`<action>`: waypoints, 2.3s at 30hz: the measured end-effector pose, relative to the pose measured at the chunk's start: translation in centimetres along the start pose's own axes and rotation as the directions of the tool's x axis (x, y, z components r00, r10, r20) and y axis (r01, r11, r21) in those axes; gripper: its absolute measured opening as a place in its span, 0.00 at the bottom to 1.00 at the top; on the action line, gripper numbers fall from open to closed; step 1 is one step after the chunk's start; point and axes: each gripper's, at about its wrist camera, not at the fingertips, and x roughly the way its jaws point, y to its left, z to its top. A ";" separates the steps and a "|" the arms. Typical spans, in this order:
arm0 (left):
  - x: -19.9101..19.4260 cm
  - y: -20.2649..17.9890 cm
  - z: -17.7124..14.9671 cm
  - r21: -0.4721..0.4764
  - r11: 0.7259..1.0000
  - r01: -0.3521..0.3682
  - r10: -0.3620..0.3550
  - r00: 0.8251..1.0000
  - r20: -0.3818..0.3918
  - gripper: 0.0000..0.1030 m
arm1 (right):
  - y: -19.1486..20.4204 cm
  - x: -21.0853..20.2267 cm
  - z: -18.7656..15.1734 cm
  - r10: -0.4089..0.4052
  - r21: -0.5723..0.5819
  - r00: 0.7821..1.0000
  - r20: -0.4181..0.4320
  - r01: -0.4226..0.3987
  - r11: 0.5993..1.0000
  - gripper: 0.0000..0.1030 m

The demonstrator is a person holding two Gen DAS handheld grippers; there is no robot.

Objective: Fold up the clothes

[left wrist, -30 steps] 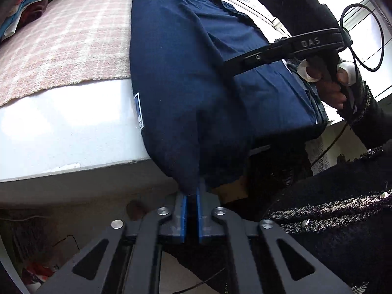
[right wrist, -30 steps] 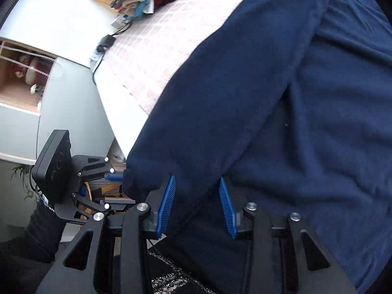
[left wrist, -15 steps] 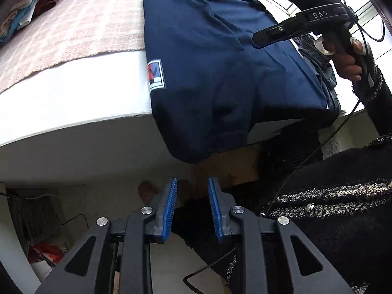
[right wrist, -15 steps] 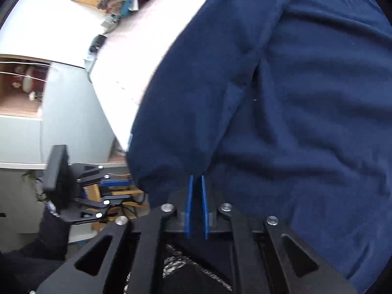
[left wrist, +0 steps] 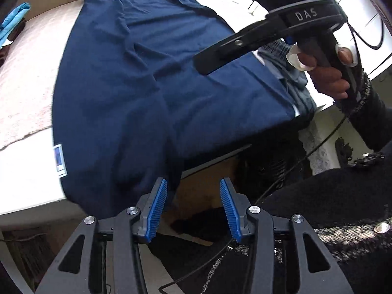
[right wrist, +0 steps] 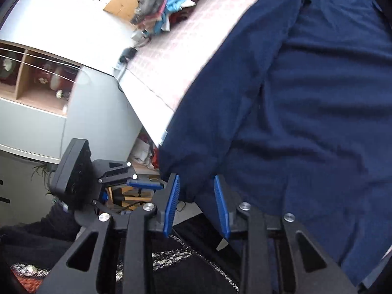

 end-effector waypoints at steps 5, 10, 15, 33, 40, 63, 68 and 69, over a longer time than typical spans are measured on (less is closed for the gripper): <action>0.1 0.0 -1.2 -0.026 0.999 -0.021 0.020 1.000 -0.022 0.42 | 0.9 3.7 -0.8 -0.009 -0.049 0.999 -0.044 0.007 0.999 0.29; -2.5 1.4 -3.2 -0.105 0.991 -0.080 0.082 0.997 0.017 0.42 | 3.2 6.8 -2.1 -0.053 -0.145 0.995 -0.086 0.040 0.989 0.29; -5.5 3.2 -5.0 -0.181 0.972 -0.150 0.162 0.985 0.054 0.42 | 5.7 8.3 -3.7 -0.150 -0.313 0.989 -0.016 0.138 0.940 0.29; -10.0 2.9 2.6 0.034 0.993 -0.116 0.110 0.984 0.139 0.44 | 4.8 -3.6 -0.6 -0.108 -0.182 0.994 0.011 0.108 0.977 0.07; -10.7 6.0 11.7 0.096 0.987 -0.131 0.107 0.969 0.224 0.66 | 5.5 -15.1 9.9 -0.235 -0.140 0.890 0.390 0.309 0.941 0.37; 1.7 8.9 15.0 0.312 0.941 -0.131 0.126 0.991 0.036 0.97 | -13.2 -2.6 42.6 -0.565 0.132 0.762 0.317 0.554 0.822 0.06; 1.2 9.9 15.8 0.274 0.960 -0.057 0.053 0.998 0.024 0.97 | -17.4 -4.8 43.0 -0.580 0.261 0.769 0.269 0.521 0.813 0.23; 1.2 10.1 16.1 0.263 0.964 -0.043 0.038 0.999 0.025 0.97 | -17.5 -5.1 42.8 -0.594 0.260 0.760 0.263 0.537 0.802 0.27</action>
